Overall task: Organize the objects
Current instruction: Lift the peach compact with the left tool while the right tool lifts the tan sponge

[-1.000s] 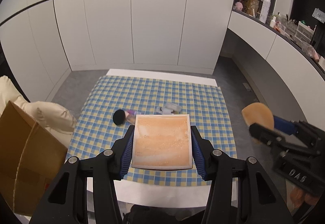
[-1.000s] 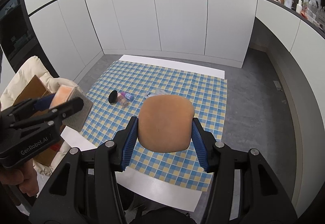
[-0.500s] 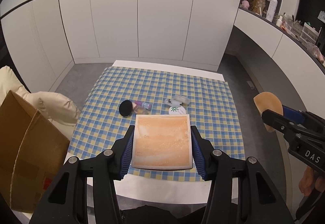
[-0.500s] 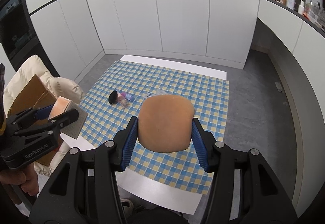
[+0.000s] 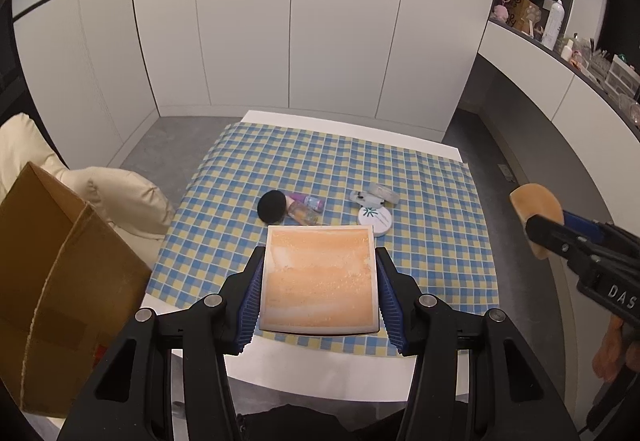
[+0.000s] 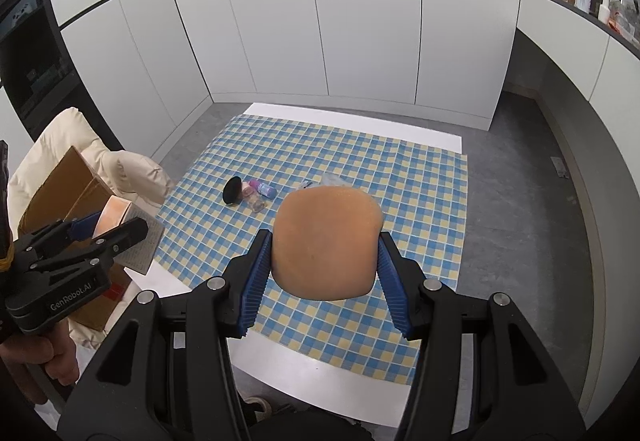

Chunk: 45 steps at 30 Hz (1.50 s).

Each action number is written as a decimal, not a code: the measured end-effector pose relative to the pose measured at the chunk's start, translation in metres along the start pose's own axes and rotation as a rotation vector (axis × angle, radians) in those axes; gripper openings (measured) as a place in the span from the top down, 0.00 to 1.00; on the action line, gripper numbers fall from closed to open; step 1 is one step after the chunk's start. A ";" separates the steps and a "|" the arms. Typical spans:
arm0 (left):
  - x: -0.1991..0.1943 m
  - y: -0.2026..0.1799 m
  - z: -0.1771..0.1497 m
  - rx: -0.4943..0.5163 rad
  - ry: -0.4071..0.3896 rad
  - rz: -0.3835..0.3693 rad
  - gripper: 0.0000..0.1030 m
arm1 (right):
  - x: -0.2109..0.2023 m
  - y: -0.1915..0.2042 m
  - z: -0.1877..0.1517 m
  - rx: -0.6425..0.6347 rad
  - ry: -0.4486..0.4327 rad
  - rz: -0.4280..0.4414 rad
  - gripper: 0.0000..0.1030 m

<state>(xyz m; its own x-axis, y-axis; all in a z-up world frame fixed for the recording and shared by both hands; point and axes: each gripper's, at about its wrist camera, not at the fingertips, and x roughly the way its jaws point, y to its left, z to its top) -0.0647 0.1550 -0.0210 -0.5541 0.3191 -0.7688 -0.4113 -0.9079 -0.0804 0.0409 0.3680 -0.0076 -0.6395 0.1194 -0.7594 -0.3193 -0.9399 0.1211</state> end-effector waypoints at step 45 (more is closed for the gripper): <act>-0.010 0.044 -0.005 -0.064 -0.048 0.063 0.50 | 0.027 0.064 0.009 -0.075 0.012 0.071 0.48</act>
<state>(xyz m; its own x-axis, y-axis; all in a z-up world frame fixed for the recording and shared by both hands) -0.0732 0.1108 -0.0201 -0.6121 0.2716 -0.7426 -0.3281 -0.9417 -0.0740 -0.0032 0.3136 -0.0140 -0.6501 0.0483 -0.7584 -0.2199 -0.9672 0.1270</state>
